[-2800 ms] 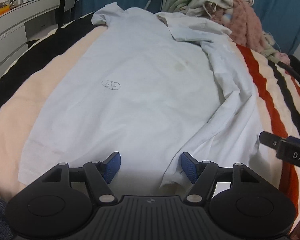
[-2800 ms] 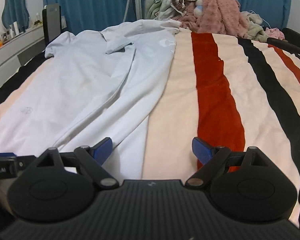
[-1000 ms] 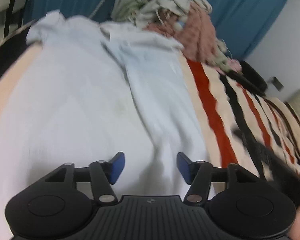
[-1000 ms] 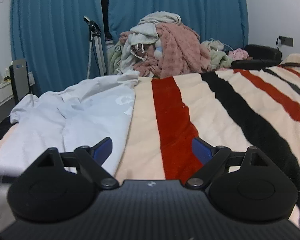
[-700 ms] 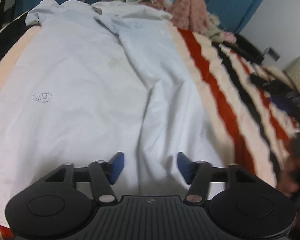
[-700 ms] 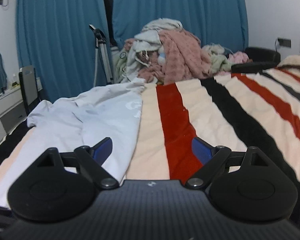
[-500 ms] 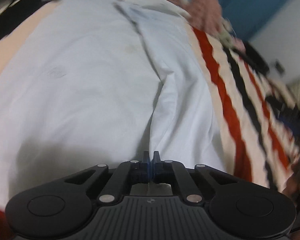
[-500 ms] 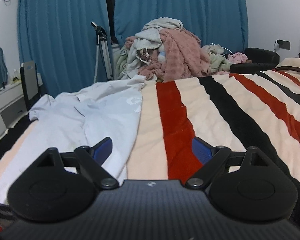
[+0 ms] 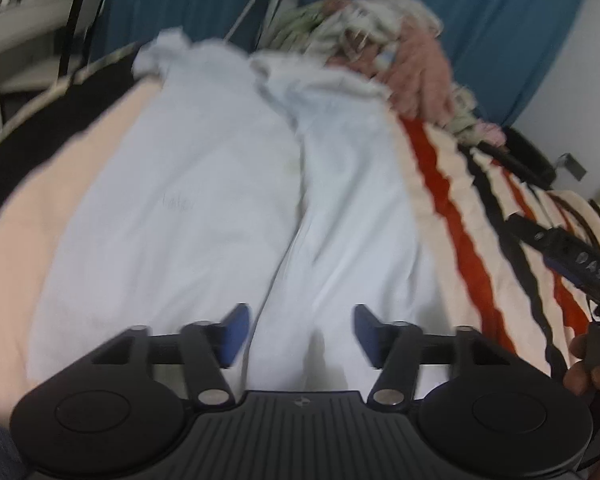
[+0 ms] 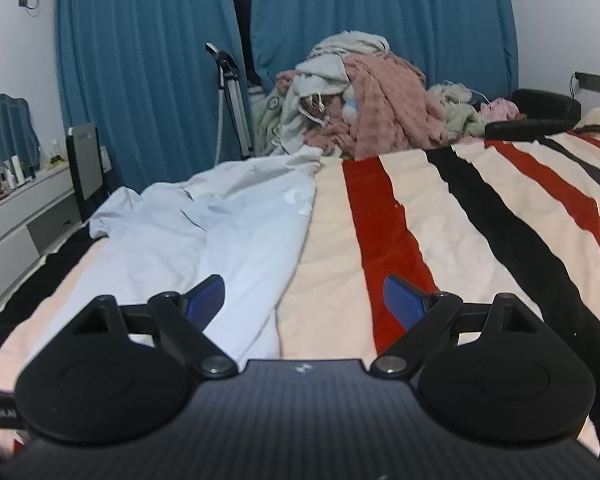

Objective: Fold clothes

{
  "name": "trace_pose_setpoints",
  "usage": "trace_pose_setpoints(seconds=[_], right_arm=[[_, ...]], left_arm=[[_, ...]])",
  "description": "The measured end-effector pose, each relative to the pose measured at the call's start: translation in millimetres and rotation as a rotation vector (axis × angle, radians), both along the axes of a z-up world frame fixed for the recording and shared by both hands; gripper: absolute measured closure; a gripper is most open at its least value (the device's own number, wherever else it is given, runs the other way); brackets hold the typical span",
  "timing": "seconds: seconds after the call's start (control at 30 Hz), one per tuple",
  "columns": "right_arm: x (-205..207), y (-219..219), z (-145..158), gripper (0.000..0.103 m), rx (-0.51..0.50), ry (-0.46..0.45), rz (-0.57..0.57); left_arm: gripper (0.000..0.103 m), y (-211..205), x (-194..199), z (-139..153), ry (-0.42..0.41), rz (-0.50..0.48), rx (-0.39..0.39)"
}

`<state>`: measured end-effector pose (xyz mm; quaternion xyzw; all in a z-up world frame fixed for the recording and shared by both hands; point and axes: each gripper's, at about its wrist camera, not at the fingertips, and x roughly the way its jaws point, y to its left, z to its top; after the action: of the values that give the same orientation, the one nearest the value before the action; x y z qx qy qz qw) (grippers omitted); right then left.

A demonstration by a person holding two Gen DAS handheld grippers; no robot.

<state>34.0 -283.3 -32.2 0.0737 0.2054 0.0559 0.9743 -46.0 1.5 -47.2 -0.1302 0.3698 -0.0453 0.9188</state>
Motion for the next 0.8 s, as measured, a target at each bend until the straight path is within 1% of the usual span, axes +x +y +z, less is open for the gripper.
trace_pose_setpoints(seconds=[0.03,0.07,0.13,0.17,0.2,0.23,0.33,0.4,0.47,0.5,0.57,0.67,0.73,0.8], right_arm=[[-2.8,1.4,4.2,0.015,0.002,-0.004,-0.002],[-5.6,2.9,8.4,0.015,0.003,-0.007,-0.003],[-13.3,4.8,19.2,0.015,0.02,-0.02,0.0],[-16.3,4.3,24.4,0.015,0.038,-0.025,0.001],[-19.3,3.8,29.6,0.015,0.055,-0.029,0.002],[-22.4,2.6,35.2,0.015,0.076,-0.033,0.006],[-25.7,0.3,50.7,0.015,0.103,-0.018,0.002],[-20.5,3.2,64.5,0.015,0.101,-0.022,0.014],[-11.2,7.5,78.3,0.015,0.083,-0.032,0.031],[-3.1,10.5,82.8,0.015,0.081,-0.032,0.031],[23.7,18.8,88.2,0.015,0.075,-0.002,0.056],[72.2,50.6,88.0,0.015,-0.013,0.026,0.12],[108.5,80.3,82.6,0.015,-0.081,0.039,0.183],[145.2,115.7,72.9,0.015,-0.153,0.052,0.249]], left_arm=[[0.015,-3.2,-1.1,8.4,-0.03,-0.008,0.021],[0.012,-6.6,0.0,17.5,-0.055,-0.014,0.051],[0.009,-13.8,4.6,36.6,-0.098,-0.022,0.122],[0.007,-14.0,4.6,48.4,-0.126,-0.023,0.133],[0.002,-12.3,3.2,61.6,-0.157,-0.023,0.13],[0.0,-12.4,6.2,73.5,-0.181,-0.027,0.121],[0.0,-15.7,22.3,105.5,-0.234,-0.048,0.088],[0.0,-13.8,27.6,115.9,-0.274,-0.053,0.065],[0.0,-9.9,33.5,114.5,-0.288,-0.049,0.061],[0.0,-6.5,38.1,110.0,-0.283,-0.045,0.069],[0.001,2.8,48.9,97.5,-0.259,-0.034,0.091],[0.005,21.3,63.7,79.9,-0.213,-0.009,0.121],[0.004,38.3,69.8,70.9,-0.211,-0.006,0.12],[0.004,61.0,75.7,60.7,-0.197,0.02,0.114]])
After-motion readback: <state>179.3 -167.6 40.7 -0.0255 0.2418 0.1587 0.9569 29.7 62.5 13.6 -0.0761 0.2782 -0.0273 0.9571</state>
